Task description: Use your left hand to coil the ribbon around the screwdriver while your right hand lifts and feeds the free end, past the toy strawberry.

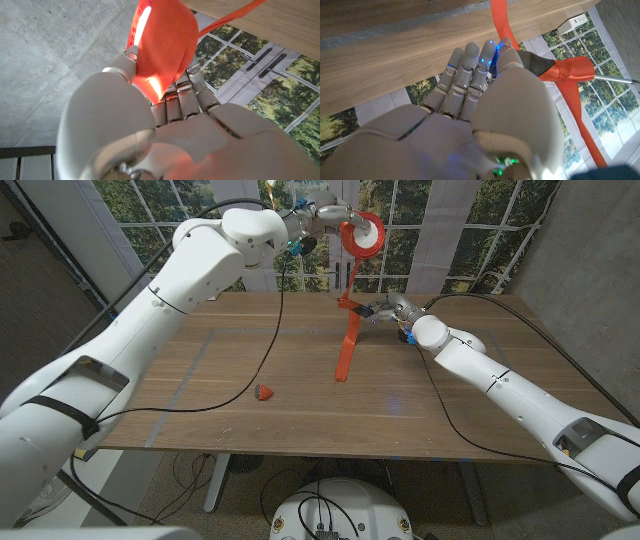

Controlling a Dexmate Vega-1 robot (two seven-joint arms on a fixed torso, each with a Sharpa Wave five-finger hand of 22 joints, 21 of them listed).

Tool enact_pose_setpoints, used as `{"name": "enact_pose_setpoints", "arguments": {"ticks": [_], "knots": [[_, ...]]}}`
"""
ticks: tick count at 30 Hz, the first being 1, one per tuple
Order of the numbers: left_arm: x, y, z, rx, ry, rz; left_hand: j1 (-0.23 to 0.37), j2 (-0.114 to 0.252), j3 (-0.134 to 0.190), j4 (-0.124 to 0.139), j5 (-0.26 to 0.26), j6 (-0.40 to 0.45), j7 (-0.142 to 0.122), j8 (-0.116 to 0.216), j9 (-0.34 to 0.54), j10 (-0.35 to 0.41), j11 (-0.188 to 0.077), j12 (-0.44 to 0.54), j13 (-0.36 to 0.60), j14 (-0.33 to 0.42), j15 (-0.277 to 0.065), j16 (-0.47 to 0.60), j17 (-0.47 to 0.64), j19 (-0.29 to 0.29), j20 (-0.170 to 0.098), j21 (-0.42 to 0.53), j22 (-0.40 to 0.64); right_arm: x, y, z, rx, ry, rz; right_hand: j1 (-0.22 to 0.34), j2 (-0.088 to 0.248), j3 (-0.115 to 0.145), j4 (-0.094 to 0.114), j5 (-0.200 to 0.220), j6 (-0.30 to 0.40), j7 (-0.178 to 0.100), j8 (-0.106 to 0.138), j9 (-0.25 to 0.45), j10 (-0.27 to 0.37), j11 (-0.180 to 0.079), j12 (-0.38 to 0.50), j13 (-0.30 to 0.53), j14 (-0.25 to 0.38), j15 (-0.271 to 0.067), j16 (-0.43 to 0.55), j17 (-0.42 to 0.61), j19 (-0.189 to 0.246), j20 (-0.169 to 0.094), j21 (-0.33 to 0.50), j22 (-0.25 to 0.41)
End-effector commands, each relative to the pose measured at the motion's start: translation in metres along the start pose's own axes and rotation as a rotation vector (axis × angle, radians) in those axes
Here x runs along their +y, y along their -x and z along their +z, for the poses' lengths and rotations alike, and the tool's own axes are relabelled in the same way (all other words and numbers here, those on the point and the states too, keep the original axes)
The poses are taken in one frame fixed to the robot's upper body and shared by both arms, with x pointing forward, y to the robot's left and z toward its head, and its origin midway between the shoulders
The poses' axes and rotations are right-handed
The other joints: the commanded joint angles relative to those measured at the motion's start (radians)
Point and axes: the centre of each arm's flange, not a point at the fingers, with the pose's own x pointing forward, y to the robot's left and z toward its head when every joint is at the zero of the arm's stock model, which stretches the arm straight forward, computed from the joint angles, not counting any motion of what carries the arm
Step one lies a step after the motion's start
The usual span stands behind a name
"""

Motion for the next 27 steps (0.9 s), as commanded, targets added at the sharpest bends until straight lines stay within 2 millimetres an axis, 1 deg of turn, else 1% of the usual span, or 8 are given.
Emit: {"name": "enact_pose_setpoints", "arguments": {"ticks": [1,5,8,12,19,26,27], "knots": [[-0.018,0.014,-0.001,0.0,-0.067,-0.167,0.078,0.083,0.023,0.013,0.005,0.183,-0.125,0.008,0.002,0.258,-0.246,0.003,0.197,0.206,-0.261,0.006,0.039,0.0,0.0,0.003,0.002,-0.014,0.007,0.002,0.024,-0.045,-0.092,-0.001,0.01,0.003,-0.008,0.004,0.287,0.075,0.011,0.037,0.009,0.002,-0.004,-0.001,0.009,-0.103,0.012,0.003,0.008,0.004,0.008,0.002],[-0.022,0.02,-0.004,-0.007,-0.061,-0.169,0.078,0.083,0.023,0.013,0.005,0.181,-0.123,0.006,0.003,0.255,-0.246,0.002,0.2,0.205,-0.262,0.005,0.04,-0.001,0.001,0.003,0.002,-0.019,0.01,0.003,0.022,-0.061,-0.117,-0.001,0.01,0.003,-0.008,0.004,0.287,0.075,0.01,0.036,0.008,0.003,-0.003,0.001,0.009,-0.104,0.013,-0.001,0.007,0.003,0.009,0.002],[-0.024,0.025,-0.01,-0.002,-0.049,-0.165,0.079,0.083,0.023,0.012,0.006,0.179,-0.123,0.005,0.004,0.258,-0.246,0.001,0.197,0.205,-0.261,0.005,0.04,-0.001,0.002,0.004,0.002,-0.021,0.011,0.004,0.023,-0.066,-0.127,-0.001,0.01,0.003,-0.008,0.004,0.287,0.076,0.01,0.035,0.01,0.001,-0.004,-0.001,0.01,-0.103,0.016,0.0,0.008,0.004,0.009,0.001],[-0.027,0.028,-0.021,0.014,-0.024,-0.167,0.079,0.083,0.023,0.013,0.005,0.18,-0.124,0.005,0.005,0.257,-0.248,0.0,0.198,0.205,-0.261,0.004,0.04,-0.001,0.001,0.004,0.002,-0.024,0.014,0.004,0.026,-0.087,-0.148,-0.001,0.011,0.003,-0.008,0.005,0.287,0.075,0.01,0.036,0.01,0.002,-0.005,-0.003,0.008,-0.102,0.018,-0.002,0.008,0.004,0.01,0.001],[-0.031,0.035,-0.036,0.02,0.008,-0.18,0.08,0.082,0.023,0.012,0.006,0.181,-0.126,0.004,0.005,0.258,-0.245,-0.002,0.198,0.206,-0.263,0.005,0.041,-0.002,0.002,0.005,0.002,-0.028,0.019,0.004,0.033,-0.128,-0.184,0.0,0.011,0.004,-0.009,0.005,0.29,0.076,0.012,0.037,0.011,0.006,-0.004,-0.002,0.006,-0.103,0.019,-0.007,0.01,0.006,0.013,0.001],[-0.034,0.043,-0.055,0.046,0.051,-0.18,0.079,0.083,0.023,0.013,0.006,0.181,-0.126,0.002,0.005,0.259,-0.244,-0.003,0.199,0.207,-0.263,0.003,0.04,-0.002,0.001,0.005,0.002,-0.035,0.023,0.001,0.031,-0.169,-0.221,-0.002,0.011,0.003,-0.008,0.005,0.288,0.08,0.011,0.037,0.012,0.005,-0.002,-0.001,0.007,-0.103,0.023,-0.008,0.009,0.007,0.015,0.001],[-0.034,0.044,-0.057,0.051,0.054,-0.184,0.08,0.083,0.023,0.012,0.006,0.182,-0.126,0.002,0.005,0.259,-0.244,-0.003,0.199,0.207,-0.263,0.003,0.04,-0.001,0.001,0.006,0.002,-0.035,0.024,0.001,0.032,-0.182,-0.229,-0.001,0.011,0.004,-0.009,0.006,0.288,0.079,0.011,0.037,0.014,0.01,-0.003,-0.003,0.008,-0.103,0.025,-0.007,0.011,0.007,0.016,0.0]]}}
